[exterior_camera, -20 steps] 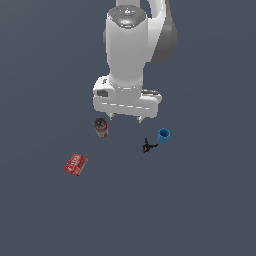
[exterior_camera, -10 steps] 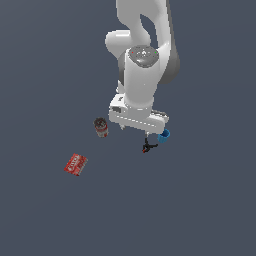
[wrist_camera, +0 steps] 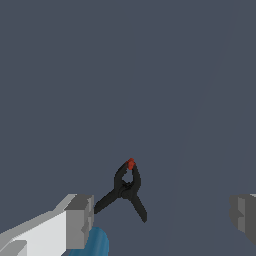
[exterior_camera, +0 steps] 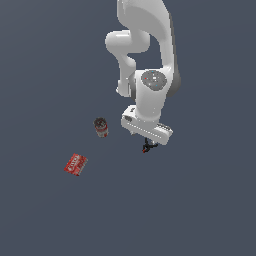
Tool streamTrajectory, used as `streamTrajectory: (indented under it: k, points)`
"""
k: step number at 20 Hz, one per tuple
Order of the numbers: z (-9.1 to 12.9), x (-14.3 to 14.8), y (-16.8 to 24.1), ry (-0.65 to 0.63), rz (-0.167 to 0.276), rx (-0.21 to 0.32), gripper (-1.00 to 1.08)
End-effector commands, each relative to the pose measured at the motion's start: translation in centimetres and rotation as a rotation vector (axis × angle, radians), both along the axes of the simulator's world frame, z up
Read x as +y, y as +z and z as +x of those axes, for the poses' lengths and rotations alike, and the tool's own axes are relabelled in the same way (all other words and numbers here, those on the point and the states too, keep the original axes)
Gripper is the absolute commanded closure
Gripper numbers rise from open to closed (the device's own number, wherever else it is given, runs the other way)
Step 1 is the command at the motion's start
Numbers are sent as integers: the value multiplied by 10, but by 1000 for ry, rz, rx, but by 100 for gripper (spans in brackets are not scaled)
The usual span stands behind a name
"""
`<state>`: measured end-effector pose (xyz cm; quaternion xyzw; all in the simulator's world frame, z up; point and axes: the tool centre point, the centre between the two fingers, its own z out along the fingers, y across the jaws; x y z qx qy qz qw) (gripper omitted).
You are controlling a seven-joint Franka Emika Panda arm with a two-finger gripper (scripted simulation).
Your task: Pick up a designated object from a clutter of objects.
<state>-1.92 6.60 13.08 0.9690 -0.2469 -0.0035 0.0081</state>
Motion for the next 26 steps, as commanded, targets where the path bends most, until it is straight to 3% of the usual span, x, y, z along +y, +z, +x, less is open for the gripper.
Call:
streamTrajectory:
  k: [1,13,26]
  points:
    - [-5,9,-16,-47,2,-4,-92]
    - [-23,35,-62,-186,11,-11,-92]
    - [-26,37,-77,-201,12,-11,-92]
